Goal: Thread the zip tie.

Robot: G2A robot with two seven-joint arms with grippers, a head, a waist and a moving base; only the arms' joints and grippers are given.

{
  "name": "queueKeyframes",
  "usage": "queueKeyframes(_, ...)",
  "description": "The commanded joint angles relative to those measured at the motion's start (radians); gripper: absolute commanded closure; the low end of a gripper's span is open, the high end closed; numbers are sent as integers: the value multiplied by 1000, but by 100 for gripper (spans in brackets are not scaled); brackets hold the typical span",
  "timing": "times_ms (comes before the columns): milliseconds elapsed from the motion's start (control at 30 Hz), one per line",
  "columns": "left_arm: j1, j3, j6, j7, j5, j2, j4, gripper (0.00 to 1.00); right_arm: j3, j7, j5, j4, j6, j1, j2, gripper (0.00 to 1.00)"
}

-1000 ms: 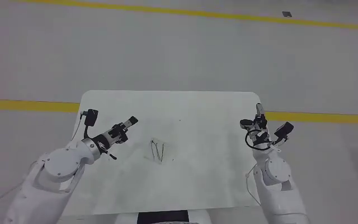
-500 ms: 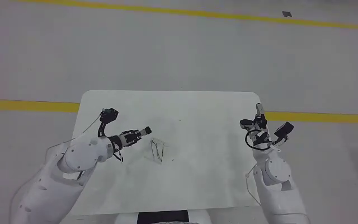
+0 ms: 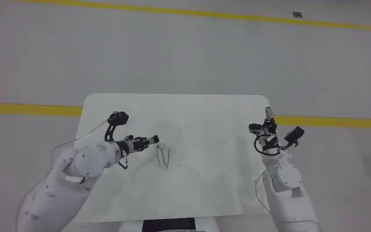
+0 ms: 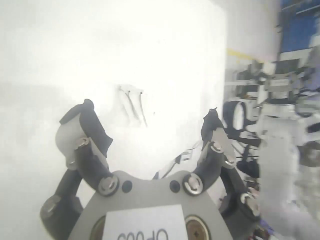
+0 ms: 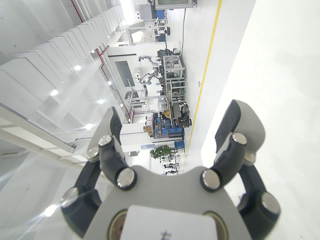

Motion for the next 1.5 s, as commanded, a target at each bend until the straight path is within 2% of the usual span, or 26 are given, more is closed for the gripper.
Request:
queueKeyframes(0,-20,22,0,-85,115,-5,-10,0,0,0,0,0,0,0,0,0)
queueKeyframes(67,-36,39,0,-155,210,-13,-9,0,0,0,0,0,0,0,0,0)
queueKeyframes(133,-47,51,0,-213,304,-28,-14,0,0,0,0,0,0,0,0,0)
queueKeyframes(233,-53,50,0,-280,389,-57,-20,0,0,0,0,0,0,0,0,0)
queueKeyframes(600,-53,50,0,-280,389,-57,-20,0,0,0,0,0,0,0,0,0)
queueKeyframes(667,-59,59,-17,-268,388,-57,-24,0,0,0,0,0,0,0,0,0)
queueKeyframes(733,-74,81,-30,-272,396,-58,-18,0,0,0,0,0,0,0,0,0)
queueKeyframes(900,-148,180,-2,-326,444,-69,-16,0,0,0,0,0,0,0,0,0)
queueKeyframes(1000,-186,237,0,-367,476,-80,8,0,0,0,0,0,0,0,0,0)
queueKeyframes(1100,-211,268,0,-427,516,-92,32,0,0,0,0,0,0,0,0,0)
queueKeyframes(1467,-214,272,0,-434,530,-94,29,0,0,0,0,0,0,0,0,0)
